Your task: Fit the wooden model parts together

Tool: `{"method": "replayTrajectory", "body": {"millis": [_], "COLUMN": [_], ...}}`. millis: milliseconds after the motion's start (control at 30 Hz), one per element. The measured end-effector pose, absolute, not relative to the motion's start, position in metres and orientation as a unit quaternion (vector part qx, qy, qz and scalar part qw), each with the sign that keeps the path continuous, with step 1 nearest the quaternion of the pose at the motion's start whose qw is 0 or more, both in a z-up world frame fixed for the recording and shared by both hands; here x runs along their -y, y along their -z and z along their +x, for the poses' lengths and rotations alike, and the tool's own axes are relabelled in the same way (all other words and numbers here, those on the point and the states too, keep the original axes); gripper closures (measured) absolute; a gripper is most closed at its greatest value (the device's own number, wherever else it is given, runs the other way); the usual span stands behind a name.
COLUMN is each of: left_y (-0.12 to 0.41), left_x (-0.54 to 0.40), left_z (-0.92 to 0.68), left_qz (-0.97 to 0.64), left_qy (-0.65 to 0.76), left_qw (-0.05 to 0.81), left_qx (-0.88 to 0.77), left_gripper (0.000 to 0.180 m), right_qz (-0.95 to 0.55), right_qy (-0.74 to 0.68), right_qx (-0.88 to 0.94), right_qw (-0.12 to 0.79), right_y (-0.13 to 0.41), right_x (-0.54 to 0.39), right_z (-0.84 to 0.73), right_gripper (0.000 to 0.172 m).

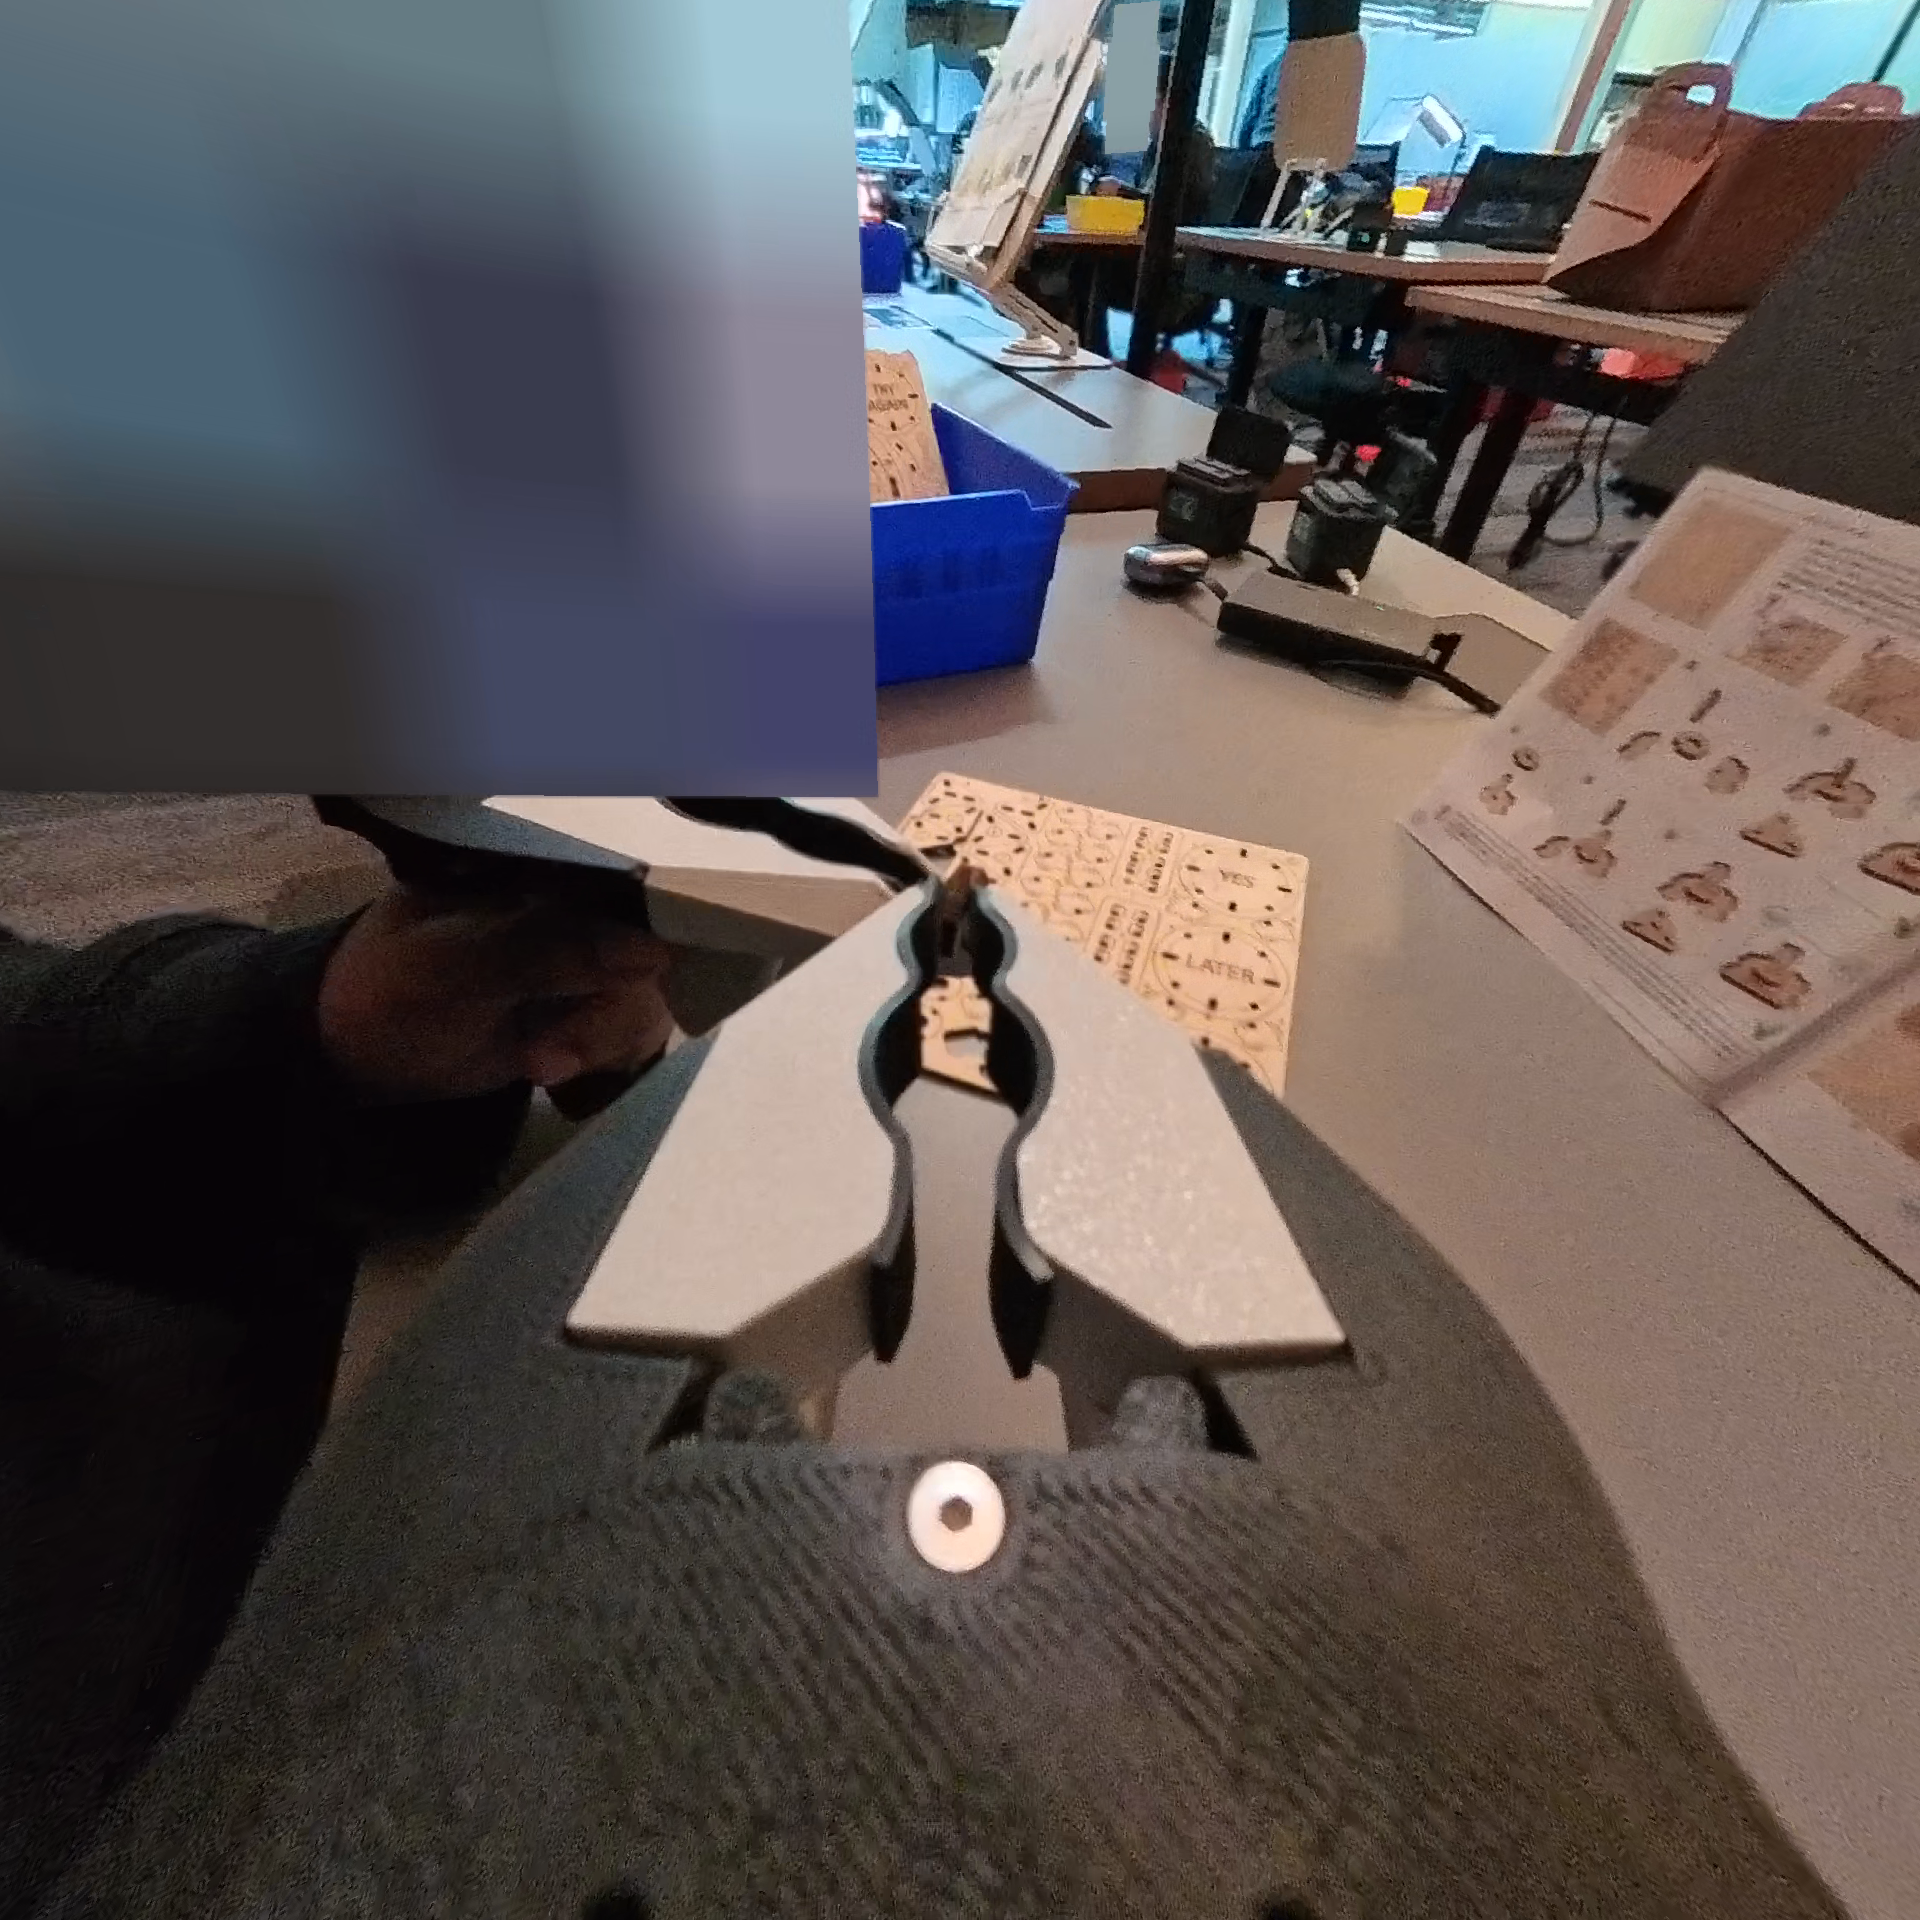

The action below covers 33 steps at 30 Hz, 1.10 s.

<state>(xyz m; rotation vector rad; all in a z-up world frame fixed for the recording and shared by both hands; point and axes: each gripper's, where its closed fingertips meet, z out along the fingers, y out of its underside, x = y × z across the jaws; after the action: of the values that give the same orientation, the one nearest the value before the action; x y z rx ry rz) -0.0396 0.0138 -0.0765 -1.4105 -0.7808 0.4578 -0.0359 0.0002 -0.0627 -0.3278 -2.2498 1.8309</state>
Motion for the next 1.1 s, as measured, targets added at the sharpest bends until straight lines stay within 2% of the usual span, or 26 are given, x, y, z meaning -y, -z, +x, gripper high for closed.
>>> {"method": "replayTrajectory", "body": {"millis": [133, 333, 600, 767, 967, 1100], "left_y": [0.069, 0.094, 0.107, 0.11, 0.11, 0.11], "left_x": [0.015, 0.037, 0.04, 0.051, 0.059, 0.063], "left_z": [-0.038, -0.047, -0.053, -0.059, -0.062, -0.063], "left_qz": [-0.601, -0.593, -0.62, -0.609, -0.581, -0.567], "left_qy": [-0.154, -0.162, -0.177, -0.184, -0.163, -0.152], "left_qw": [0.689, 0.681, 0.641, 0.632, 0.648, 0.654], "left_qx": [0.375, 0.398, 0.417, 0.443, 0.465, 0.477], "left_gripper": [0.174, 0.175, 0.179, 0.18, 0.178, 0.178], "right_qz": [-0.106, -0.124, -0.177, -0.201, -0.195, -0.204], "right_qy": [-0.634, -0.62, -0.645, -0.637, -0.623, -0.629], "right_qx": [0.763, 0.774, 0.74, 0.742, 0.756, 0.748], "right_qw": [0.065, 0.031, -0.061, -0.055, 0.034, 0.043], "right_y": [0.059, 0.084, 0.097, 0.101, 0.099, 0.1], "right_x": [0.025, 0.048, 0.05, 0.06, 0.067, 0.07], "right_z": [-0.038, -0.047, -0.053, -0.059, -0.063, -0.063], "right_gripper": [0.172, 0.172, 0.169, 0.17, 0.171, 0.171]}}
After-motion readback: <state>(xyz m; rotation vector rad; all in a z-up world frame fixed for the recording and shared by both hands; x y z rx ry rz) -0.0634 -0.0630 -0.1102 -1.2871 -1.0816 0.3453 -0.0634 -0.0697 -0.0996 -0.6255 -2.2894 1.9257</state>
